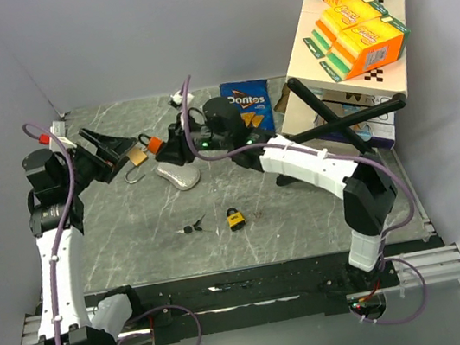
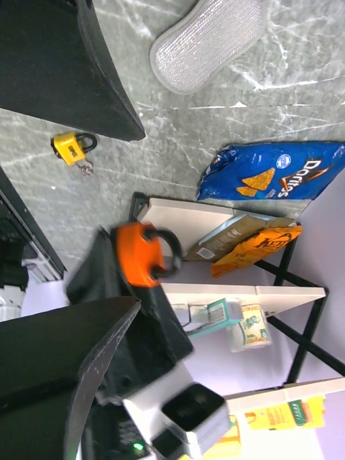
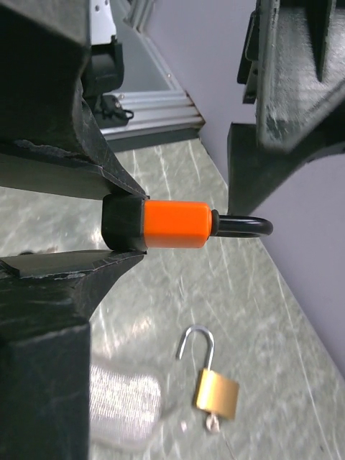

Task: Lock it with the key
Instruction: Place the lock at the center of the board.

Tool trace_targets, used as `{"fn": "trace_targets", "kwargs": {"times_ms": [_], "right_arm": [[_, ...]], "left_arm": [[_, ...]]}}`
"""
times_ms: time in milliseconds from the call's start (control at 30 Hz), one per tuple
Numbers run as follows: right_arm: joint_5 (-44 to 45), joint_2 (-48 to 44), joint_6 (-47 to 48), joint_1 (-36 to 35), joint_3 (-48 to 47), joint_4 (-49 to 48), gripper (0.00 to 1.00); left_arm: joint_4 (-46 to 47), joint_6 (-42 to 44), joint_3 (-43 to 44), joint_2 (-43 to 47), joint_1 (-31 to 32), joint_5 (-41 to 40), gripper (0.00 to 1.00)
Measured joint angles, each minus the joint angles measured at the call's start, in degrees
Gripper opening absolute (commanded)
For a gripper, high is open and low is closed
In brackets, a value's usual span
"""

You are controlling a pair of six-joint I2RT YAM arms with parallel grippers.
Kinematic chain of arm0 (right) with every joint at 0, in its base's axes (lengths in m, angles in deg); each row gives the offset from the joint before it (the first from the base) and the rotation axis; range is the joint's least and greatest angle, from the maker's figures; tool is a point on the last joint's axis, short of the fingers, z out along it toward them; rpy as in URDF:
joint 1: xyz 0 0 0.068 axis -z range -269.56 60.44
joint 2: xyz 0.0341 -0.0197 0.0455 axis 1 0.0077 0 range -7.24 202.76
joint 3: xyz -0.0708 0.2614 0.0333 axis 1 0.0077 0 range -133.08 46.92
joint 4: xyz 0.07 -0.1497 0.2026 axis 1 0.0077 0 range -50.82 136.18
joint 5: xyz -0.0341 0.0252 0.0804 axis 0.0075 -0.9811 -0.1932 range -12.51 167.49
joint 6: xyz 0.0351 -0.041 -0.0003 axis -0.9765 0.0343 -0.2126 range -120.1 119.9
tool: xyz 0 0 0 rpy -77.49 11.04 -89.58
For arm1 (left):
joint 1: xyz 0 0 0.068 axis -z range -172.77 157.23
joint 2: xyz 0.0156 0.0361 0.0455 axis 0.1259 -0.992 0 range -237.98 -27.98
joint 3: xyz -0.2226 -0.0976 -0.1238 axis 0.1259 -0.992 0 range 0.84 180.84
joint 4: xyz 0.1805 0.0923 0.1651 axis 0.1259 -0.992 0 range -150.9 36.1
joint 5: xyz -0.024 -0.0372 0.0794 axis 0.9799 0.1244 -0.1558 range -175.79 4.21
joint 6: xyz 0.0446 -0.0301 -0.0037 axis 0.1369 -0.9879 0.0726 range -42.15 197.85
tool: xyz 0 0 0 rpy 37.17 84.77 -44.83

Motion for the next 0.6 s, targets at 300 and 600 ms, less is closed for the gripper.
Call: {"fn": "trace_targets", "kwargs": {"times_ms": [300, 600], "right_arm": [[4.3, 2.5, -2.7, -3.4, -1.1, -0.7, 0.0], [7.6, 3.6, -3.0, -4.7, -2.3, -0.8, 0.0]], "left_arm": [[2.2, -3.3, -3.2, -0.2, 2.7, -1.7, 0.8], [2.6, -3.2, -3.5, -0.5, 5.4, -3.1, 0.61]]}}
